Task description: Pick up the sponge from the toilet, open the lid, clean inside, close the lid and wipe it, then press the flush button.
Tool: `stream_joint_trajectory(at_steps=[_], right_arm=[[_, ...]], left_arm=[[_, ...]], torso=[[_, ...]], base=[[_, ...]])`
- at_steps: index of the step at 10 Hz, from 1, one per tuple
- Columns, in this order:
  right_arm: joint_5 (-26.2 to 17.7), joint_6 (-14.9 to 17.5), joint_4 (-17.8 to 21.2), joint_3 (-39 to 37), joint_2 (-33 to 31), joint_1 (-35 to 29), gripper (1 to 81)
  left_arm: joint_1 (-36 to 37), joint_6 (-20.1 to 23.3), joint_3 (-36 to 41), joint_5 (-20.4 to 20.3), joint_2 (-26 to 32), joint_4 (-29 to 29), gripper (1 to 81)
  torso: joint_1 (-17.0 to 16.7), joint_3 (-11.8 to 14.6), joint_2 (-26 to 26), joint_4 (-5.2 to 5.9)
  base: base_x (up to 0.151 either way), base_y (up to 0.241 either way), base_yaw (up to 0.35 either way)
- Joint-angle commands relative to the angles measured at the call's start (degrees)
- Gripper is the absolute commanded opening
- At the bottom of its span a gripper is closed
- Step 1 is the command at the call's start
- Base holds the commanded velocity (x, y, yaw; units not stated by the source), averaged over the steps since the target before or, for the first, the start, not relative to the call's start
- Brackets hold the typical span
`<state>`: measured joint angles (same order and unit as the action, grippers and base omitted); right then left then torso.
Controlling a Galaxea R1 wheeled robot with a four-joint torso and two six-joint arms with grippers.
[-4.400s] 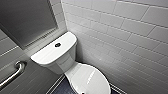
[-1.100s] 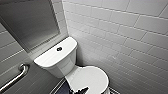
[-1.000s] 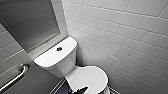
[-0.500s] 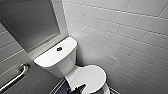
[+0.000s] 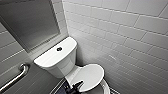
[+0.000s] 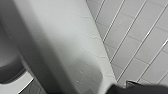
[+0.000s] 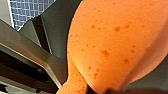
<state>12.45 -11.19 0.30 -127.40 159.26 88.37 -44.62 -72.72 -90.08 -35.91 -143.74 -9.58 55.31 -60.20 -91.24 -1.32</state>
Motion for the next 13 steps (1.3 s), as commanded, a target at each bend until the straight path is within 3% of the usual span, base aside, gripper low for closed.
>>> stream_joint_trajectory(at_steps=[1, 10, 13], right_arm=[[-5.0, 0.2, -1.1, 1.1, 0.0, 0.8, 1.0], [-5.2, 0.2, -1.5, 1.7, 0.4, 1.0, 1.0], [-5.2, 0.1, -1.4, 1.8, 0.4, 1.0, 1.0]], left_arm=[[13.2, 3.1, -1.1, -9.5, 3.0, 1.5, 81.1], [12.7, -0.4, -1.7, -13.0, 10.5, 2.4, 81.1], [11.9, -4.0, -5.5, -15.3, 11.3, 2.5, 81.1]], torso=[[0.0, 0.0, 0.0, 0.0], [0.0, 0.1, 0.0, 0.0], [0.0, 0.1, 0.0, 0.0]], base=[[0.0, 0.0, 0.0], [0.0, 0.0, 0.0], [0.0, 0.0, 0.0]])
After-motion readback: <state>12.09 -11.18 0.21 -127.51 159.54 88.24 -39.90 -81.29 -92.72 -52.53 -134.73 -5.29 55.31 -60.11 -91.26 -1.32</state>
